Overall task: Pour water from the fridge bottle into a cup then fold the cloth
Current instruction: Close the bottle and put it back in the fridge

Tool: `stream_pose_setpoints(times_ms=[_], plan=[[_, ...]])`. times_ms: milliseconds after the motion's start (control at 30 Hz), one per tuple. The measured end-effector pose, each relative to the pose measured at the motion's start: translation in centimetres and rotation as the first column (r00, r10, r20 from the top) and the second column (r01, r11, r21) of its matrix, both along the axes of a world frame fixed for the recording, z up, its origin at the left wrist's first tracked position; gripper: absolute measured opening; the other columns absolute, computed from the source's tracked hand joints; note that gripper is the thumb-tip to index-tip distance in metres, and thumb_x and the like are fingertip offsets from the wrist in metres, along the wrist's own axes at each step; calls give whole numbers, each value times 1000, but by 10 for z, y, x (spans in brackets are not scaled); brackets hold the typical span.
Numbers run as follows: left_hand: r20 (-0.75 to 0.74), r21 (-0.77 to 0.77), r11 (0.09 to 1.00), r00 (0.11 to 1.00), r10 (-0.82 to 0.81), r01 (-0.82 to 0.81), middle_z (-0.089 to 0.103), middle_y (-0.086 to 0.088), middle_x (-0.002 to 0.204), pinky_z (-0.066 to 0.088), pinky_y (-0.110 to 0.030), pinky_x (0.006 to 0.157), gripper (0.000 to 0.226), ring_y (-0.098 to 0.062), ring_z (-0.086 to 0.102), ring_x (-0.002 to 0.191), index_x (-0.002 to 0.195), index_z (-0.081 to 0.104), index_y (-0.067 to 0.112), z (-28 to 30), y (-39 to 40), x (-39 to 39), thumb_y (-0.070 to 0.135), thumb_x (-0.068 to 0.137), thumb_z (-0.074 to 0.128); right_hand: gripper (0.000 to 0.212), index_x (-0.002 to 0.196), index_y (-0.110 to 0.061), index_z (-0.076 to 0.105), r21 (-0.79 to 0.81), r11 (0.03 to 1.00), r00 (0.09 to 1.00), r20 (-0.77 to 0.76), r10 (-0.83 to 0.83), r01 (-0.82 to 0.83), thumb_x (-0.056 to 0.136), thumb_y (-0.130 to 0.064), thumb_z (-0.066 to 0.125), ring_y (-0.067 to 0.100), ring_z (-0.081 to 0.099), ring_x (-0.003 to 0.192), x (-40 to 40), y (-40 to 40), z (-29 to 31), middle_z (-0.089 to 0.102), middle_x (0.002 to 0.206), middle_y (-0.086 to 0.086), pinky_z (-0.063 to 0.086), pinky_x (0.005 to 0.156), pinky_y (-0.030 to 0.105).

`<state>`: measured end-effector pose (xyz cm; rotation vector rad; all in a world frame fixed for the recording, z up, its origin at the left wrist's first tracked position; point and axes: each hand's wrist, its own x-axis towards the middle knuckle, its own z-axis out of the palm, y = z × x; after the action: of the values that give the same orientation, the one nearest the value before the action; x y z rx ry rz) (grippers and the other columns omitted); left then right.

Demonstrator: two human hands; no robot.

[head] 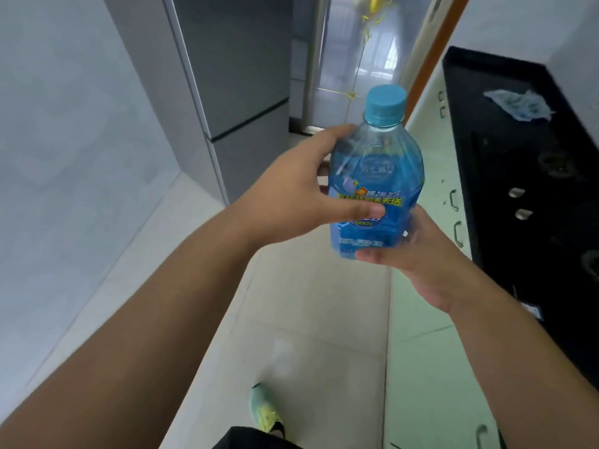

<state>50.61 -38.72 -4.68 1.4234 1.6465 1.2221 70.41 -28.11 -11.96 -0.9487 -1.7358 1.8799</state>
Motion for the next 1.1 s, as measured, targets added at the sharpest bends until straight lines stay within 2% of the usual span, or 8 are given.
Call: stream_pose_setpoints(times_ms=[167,300,433,533,633,767,967,1100], plan=[[-10,14,998,998,65,-65,67,15,132,61,-34,98,87,-3,70,116,150,46,29,2,0,-67,33,76,92,88,143,-23,55,-10,992,992,-14,129,-129,68,6,91,26,70,123,-79,18,-3,63,144,2,53,106,54],[-19,5,992,992,124,-124,68,16,129,61,-32,96,84,-2,70,115,147,48,28,0,5,-112,35,75,91,91,143,-24,56,-21,982,982,-10,188,-188,64,-3,95,28,68,125,-133,37,-7,64,144,1,51,108,59],[-22,0,979,979,204,-204,66,24,124,61,-21,91,86,6,68,112,143,47,34,3,25,-154,47,66,84,89,143,-22,55,-3,968,968,-10,250,-250,64,0,92,25,70,121,-191,70,-9,65,142,1,54,105,58],[-24,-8,963,963,270,-270,64,28,119,59,-15,85,78,9,67,109,135,47,40,5,51,-186,47,65,82,90,143,-22,55,1,950,950,-9,313,-313,63,-2,93,24,71,120,-235,105,-11,65,142,0,54,105,58],[-62,-19,942,941,334,-335,63,29,119,58,-13,86,77,10,65,111,134,45,41,8,88,-218,48,66,80,91,143,-22,55,-7,928,927,-21,373,-374,64,2,93,23,72,119,-281,150,-14,66,140,0,55,104,57],[-102,-28,892,889,446,-451,63,28,121,57,-9,82,73,10,64,110,135,45,43,14,137,-265,39,75,86,86,143,-21,55,21,863,863,-19,504,-504,70,9,90,22,71,121,-351,212,-8,69,135,2,59,99,46],[-104,-10,803,800,591,-595,63,17,136,59,-25,97,78,-5,67,118,146,46,34,23,190,-338,33,80,86,93,143,-30,53,25,765,765,56,642,-643,63,-11,97,21,68,124,-454,284,13,68,138,-1,49,111,55],[-73,9,769,766,638,-639,63,14,138,59,-32,100,82,-7,66,121,150,44,30,26,209,-393,33,79,86,87,139,-32,57,25,738,738,64,671,-674,64,-9,96,22,69,123,-515,306,24,70,135,-2,46,113,56]])
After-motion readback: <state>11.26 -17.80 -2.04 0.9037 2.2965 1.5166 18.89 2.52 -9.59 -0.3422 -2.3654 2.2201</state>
